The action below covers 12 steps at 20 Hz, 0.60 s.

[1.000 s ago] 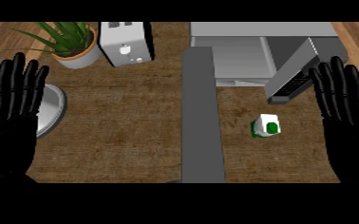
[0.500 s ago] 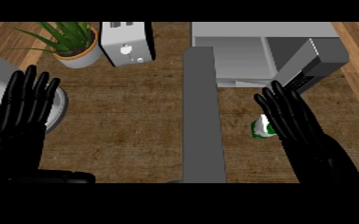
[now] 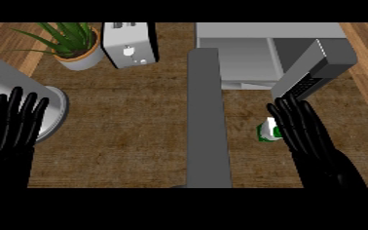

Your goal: Pick up the milk, place it into the microwave and close the microwave

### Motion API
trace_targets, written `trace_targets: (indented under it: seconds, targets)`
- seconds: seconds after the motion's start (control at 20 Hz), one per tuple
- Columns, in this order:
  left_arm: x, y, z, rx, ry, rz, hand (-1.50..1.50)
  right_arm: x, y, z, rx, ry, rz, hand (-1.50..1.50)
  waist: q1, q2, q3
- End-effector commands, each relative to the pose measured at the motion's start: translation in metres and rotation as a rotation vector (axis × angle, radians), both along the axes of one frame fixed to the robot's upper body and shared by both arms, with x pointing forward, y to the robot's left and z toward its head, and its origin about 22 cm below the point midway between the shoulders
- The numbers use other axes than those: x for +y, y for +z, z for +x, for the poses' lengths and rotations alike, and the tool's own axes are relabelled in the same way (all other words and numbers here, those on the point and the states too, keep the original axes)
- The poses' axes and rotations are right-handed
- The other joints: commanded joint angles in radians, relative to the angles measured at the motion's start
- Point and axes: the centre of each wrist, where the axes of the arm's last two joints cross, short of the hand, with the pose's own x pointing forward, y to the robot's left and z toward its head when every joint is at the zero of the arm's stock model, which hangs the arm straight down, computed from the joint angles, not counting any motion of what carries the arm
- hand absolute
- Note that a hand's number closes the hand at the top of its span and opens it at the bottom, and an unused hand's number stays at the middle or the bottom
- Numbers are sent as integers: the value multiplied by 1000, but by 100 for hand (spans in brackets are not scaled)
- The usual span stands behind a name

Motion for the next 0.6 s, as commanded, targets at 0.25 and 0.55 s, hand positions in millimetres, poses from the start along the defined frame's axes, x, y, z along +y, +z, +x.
trace_targets:
  seconds: [0.25,0.55]
  targets:
    - [-4,1,-23,-7,-1,0,-150,-13,-35,32,45,-121,-52,-150,4,1,0]
    - [24,1,-24,-4,-2,10,-150,-36,-73,41,87,-198,-33,-150,4,2,1]
